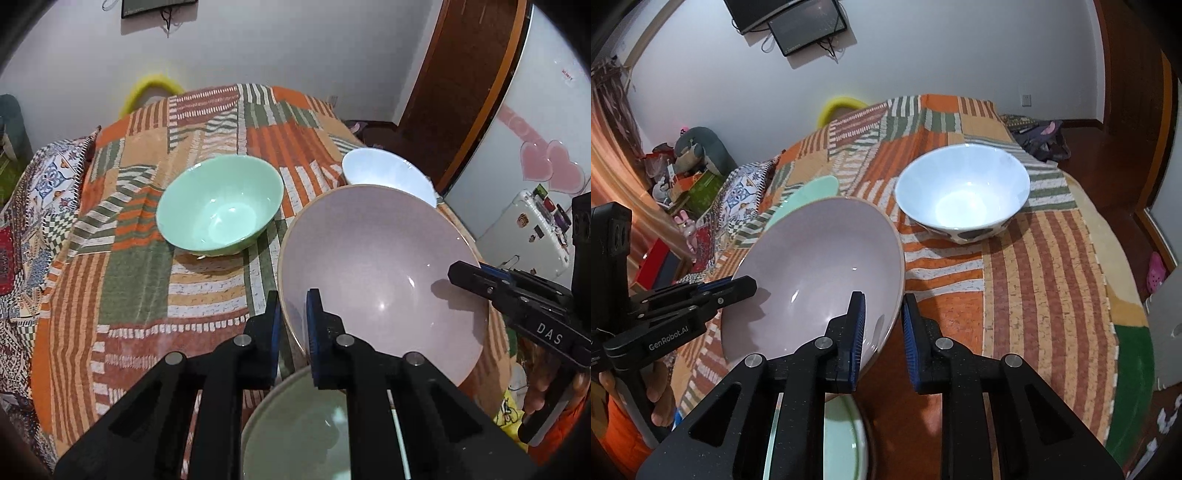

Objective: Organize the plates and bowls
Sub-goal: 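Close the right gripper on the pink bowl rim, then lift the pink bowl with the right gripper and carry it over the plate stack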

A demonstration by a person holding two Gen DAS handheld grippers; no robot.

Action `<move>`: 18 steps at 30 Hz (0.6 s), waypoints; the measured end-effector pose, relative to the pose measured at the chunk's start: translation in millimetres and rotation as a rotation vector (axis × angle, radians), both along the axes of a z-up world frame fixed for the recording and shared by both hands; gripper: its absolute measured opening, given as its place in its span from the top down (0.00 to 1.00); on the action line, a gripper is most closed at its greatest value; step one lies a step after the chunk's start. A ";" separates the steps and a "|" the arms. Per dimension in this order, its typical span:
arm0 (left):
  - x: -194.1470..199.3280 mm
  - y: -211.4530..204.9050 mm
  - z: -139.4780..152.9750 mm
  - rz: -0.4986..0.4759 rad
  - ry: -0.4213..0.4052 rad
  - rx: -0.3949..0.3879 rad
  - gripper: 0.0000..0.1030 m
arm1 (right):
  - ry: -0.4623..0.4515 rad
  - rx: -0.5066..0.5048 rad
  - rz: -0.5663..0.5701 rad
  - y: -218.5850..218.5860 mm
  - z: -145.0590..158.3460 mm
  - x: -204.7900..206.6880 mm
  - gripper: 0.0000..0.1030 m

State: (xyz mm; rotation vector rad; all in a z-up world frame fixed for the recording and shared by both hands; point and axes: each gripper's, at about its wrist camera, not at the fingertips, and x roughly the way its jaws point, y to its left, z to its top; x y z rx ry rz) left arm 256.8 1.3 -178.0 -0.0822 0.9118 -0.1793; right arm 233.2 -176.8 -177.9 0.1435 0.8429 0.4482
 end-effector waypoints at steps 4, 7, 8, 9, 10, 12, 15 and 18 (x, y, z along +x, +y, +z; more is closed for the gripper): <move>-18.3 4.1 18.6 0.014 -0.033 -0.006 0.88 | -0.038 -0.010 0.008 6.2 15.1 -12.7 0.82; -32.1 7.6 30.5 0.024 -0.056 -0.007 0.88 | -0.063 -0.026 0.014 12.6 23.4 -21.1 0.82; -37.7 9.5 34.6 0.028 -0.065 -0.007 0.88 | -0.070 -0.029 0.017 14.5 26.3 -24.5 0.82; -43.2 11.8 38.5 0.032 -0.074 -0.008 0.88 | -0.077 -0.031 0.022 15.8 28.6 -27.1 0.82; -48.2 14.2 42.0 0.035 -0.081 -0.010 0.88 | -0.084 -0.032 0.028 18.0 31.2 -30.3 0.82; -58.5 19.0 48.6 0.044 -0.092 -0.010 0.88 | -0.097 -0.033 0.037 20.8 35.8 -36.9 0.82; -74.1 26.9 56.7 0.057 -0.104 -0.004 0.88 | -0.116 -0.032 0.052 27.9 42.1 -45.7 0.82; -88.3 35.3 62.5 0.073 -0.116 0.010 0.88 | -0.129 -0.031 0.070 35.9 44.1 -56.5 0.82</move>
